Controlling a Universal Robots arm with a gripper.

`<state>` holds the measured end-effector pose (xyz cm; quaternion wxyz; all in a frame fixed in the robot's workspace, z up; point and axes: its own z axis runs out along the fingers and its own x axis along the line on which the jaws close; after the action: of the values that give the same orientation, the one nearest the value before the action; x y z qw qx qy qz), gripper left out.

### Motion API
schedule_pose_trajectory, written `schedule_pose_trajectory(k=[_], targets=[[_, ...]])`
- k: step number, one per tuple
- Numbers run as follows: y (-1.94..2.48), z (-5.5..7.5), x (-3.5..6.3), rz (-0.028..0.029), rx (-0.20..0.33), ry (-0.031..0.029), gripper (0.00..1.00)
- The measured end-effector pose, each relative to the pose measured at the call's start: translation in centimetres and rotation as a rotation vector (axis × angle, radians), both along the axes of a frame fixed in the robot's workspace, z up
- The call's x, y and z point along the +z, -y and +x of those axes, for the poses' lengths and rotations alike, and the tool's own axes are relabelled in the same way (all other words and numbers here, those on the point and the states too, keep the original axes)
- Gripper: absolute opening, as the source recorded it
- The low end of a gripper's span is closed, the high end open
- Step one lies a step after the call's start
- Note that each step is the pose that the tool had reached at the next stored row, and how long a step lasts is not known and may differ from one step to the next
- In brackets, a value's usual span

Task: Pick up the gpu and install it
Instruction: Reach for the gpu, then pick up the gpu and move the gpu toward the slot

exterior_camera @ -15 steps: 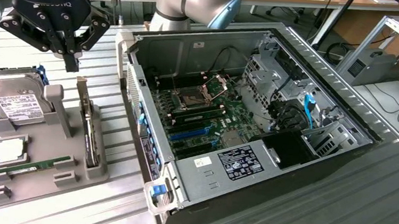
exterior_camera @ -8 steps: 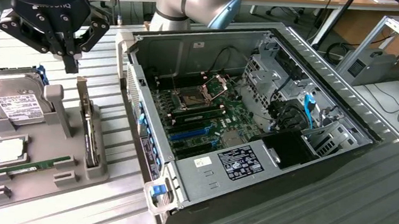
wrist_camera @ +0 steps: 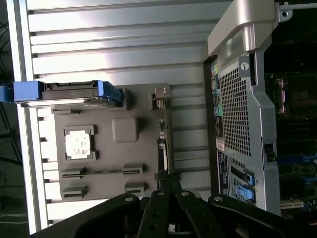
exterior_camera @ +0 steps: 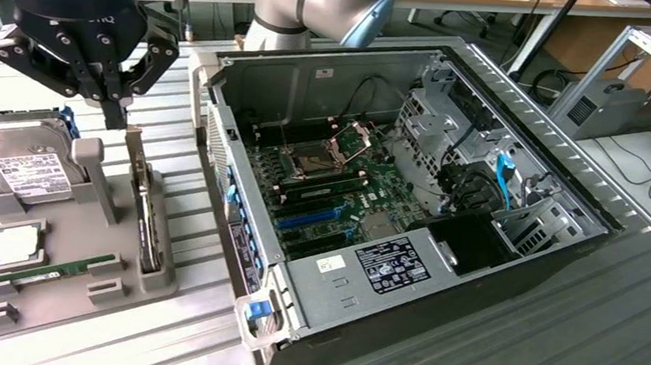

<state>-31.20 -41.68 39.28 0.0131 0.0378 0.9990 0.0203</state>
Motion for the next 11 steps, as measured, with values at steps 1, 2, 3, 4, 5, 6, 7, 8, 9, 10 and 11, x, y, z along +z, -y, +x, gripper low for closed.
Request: schedule_pose_trajectory(k=[1,2,3,4,5,6,7,8,9,10,11], targets=[[0.1,-0.06,0.0,0.0,0.0,0.0001,0.11],[0.17,-0.12,-0.01,0.0,0.0,0.0001,0.11],[0.26,-0.17,0.0,0.0,0.0,0.0001,0.11],[0.38,-0.21,0.0,-0.0001,0.0,0.0,0.11],[0.46,-0.24,0.0,-0.0001,0.0,-0.0001,0.11],[0.56,-0.27,0.0,-0.0001,0.0,0.0,0.11],[0.55,-0.27,0.0,0.0,0.0,0.0,0.11],[0.55,-0.27,0.0,0.0,0.0,0.0,0.11],[0.56,-0.27,0.0,0.0,0.0,0.0001,0.11],[0.56,-0.27,0.0,0.0,0.0,0.0,0.11],[0.56,-0.27,0.0,0.0,0.0,0.0,0.11]])
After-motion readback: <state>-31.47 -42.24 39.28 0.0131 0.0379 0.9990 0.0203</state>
